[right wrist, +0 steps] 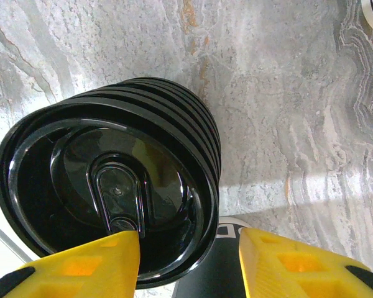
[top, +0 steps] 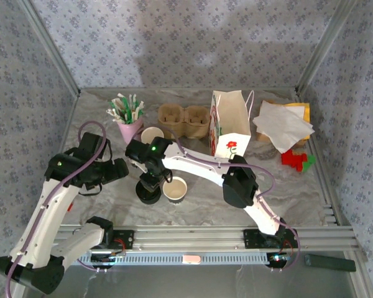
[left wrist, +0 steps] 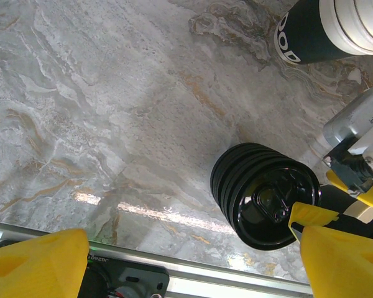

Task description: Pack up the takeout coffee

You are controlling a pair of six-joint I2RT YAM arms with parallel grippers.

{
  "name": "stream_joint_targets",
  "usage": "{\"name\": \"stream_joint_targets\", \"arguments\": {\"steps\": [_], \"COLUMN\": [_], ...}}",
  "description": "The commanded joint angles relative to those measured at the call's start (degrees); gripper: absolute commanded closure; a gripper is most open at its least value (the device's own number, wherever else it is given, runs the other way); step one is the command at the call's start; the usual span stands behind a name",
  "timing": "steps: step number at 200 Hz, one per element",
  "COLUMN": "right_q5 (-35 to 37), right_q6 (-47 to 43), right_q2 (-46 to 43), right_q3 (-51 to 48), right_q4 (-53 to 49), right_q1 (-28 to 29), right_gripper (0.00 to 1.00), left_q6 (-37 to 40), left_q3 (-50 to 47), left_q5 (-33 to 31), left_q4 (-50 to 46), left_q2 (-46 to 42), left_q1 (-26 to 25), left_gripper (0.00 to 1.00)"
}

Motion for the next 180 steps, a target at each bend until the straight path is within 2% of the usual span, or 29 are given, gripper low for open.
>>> {"name": "stream_joint_targets", "arguments": {"steps": [1,74,141,153,180], "right_q5": [0.87,0.92,1.57,1.64,1.51], "right_q6": [-0.28,-0.11,0.14,0.16,0.33], "right_q2": [1.54,2.52,1.66,1.63,1.56], "right_q3": [0.37,0.55,0.39,0.29,0.03], "right_q4": [-0.94,-0.63,-0.61,-0.61,-0.58], "right_q1": [0.09,0.03,0.09,0.05,0.09], "right_gripper": [0.53,0.59,0.73,0.79,0.83], "left_q6": [0.47,1.0,1.08,1.22,1.17], "left_q3": [2.34,3.78,4.42,4.53,4.79], "left_q5": [0.38,0.33,0.59,0.68,0.61], "left_q4": [0.49,0.58,1.19,1.28,1.37], "left_q2": [-0.08,1.1,1.68,1.67,1.61], "left_q1": [0.5,0.49,0.59,0.52,0.54], "left_gripper": [0.12,0.11,0.1,0.09,0.09]}}
